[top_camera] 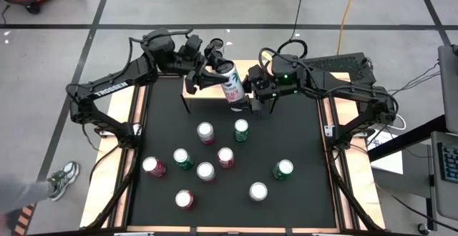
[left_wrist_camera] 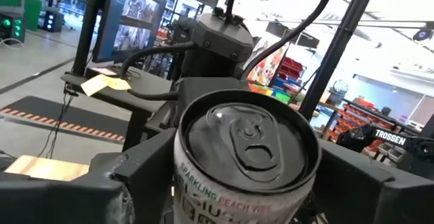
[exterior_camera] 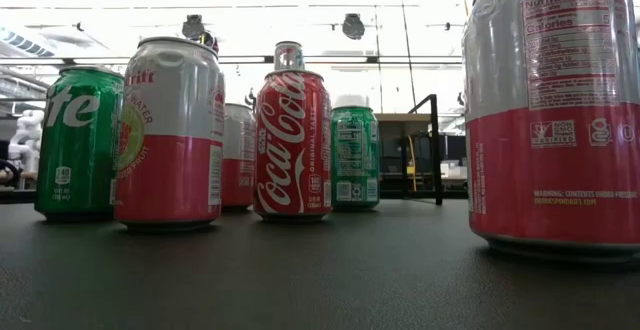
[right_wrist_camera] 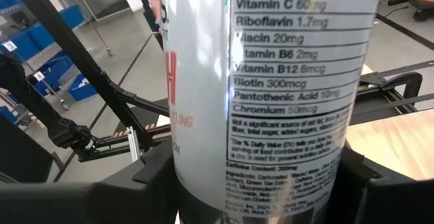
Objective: Place canned beverage on shelf
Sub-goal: Put the white pink soda can aligned with the other white pink soda can on the shelf
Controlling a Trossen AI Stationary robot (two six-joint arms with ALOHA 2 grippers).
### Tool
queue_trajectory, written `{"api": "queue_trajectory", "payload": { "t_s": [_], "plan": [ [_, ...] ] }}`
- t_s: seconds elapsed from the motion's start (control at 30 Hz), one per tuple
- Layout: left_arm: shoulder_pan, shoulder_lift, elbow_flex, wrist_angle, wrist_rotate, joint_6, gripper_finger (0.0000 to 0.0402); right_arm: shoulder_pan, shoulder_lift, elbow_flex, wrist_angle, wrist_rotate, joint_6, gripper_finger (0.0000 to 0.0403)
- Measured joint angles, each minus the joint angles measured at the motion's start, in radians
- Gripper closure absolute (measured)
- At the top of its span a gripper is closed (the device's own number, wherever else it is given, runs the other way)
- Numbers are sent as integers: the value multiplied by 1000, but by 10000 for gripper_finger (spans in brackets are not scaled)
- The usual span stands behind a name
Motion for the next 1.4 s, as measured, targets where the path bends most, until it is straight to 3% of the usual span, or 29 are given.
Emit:
{"api": "queue_trajectory", "payload": {
  "t_s": [0.2,0.33,0.63,0.8,1.13,1.3,1.4],
  "plan": [
    [0,0,0,-1,8,8,144,0,0,0,0,3,9,169],
    [0,0,0,-1,15,5,150,1,0,0,-1,22,26,157],
    [15,-8,-3,-34,44,2,152,0,-5,3,-128,26,96,72],
    [32,-14,-3,-66,68,11,153,0,-11,3,-204,25,105,45],
    [179,-112,-2,-152,92,55,154,4,-118,1,-460,26,95,44],
    [216,-188,1,-255,91,107,154,45,-193,1,-456,35,178,44],
    [214,-226,1,-377,91,189,154,109,-219,1,-412,95,253,44]
  ]
}}
